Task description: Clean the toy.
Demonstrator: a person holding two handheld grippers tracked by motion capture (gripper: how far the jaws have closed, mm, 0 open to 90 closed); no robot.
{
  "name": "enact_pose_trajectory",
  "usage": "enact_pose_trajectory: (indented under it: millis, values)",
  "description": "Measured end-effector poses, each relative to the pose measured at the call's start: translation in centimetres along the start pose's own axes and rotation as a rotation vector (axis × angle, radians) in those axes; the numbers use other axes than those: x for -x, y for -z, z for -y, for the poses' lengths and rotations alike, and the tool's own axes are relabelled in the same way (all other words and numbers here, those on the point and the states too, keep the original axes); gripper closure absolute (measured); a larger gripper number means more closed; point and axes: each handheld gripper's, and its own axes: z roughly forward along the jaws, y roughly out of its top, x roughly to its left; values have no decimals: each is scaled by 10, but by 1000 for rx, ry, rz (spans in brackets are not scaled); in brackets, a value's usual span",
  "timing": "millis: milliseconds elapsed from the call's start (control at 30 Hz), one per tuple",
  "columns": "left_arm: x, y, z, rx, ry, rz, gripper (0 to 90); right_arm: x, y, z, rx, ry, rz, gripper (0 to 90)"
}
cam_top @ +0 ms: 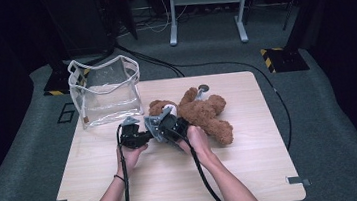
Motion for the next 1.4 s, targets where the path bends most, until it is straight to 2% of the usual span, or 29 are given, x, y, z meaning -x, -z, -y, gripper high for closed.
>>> enact_pose_trajectory:
  millis: [233,300,400,633,767,800,833,900,967,1000,1033,1067,1100,1133,1167,1200,1233,1267,1300,1333,1367,1400]
  values:
    - [-3,0,1,7,16,6,837,3,-2,12,-70,0,31,744]
    - [-4,0,1,7,15,7,837,7,-1,22,-99,-13,34,745]
    - [-4,0,1,11,17,8,837,8,1,29,-114,-20,43,745]
    - [-6,0,1,10,22,11,837,5,6,47,-152,-2,75,746]
    - [-6,0,2,9,23,11,837,5,11,67,-185,-21,91,746]
    - [-6,0,2,9,23,11,837,5,11,67,-185,-21,91,746]
    - [-6,0,2,12,25,12,837,8,15,77,-203,-24,109,746]
    - [-6,0,2,12,25,11,837,10,17,81,-211,-23,106,747]
    - [-7,-1,2,10,24,8,837,15,21,91,-227,-39,119,747]
    - [-7,-1,1,11,24,7,837,20,28,100,-246,-58,139,746]
    - [-8,-1,1,12,24,6,837,20,28,100,-246,-58,139,746]
    - [-8,-1,1,17,28,8,837,25,38,106,-243,-70,147,746]
    - [-8,-1,1,17,29,7,837,25,38,106,-243,-70,147,746]
    - [-8,-1,1,18,27,4,837,28,49,109,-231,-86,151,746]
    - [-8,-1,1,18,29,6,837,28,49,109,-231,-86,151,746]
    - [-8,-1,0,17,28,3,837,30,65,109,-188,-103,182,746]
    - [-8,-1,0,17,28,3,837,30,65,109,-188,-103,182,746]
    - [-8,-1,0,14,26,2,837,31,79,106,-133,-118,210,746]
    - [-8,-1,0,14,26,2,837,31,79,106,-133,-118,210,746]
    - [-8,-1,1,12,27,2,837,33,89,103,-94,-121,247,746]
    - [-8,-1,1,12,27,2,837,33,89,103,-94,-121,247,746]
    - [-8,-1,1,10,25,-1,837,35,93,100,-72,-123,259,746]
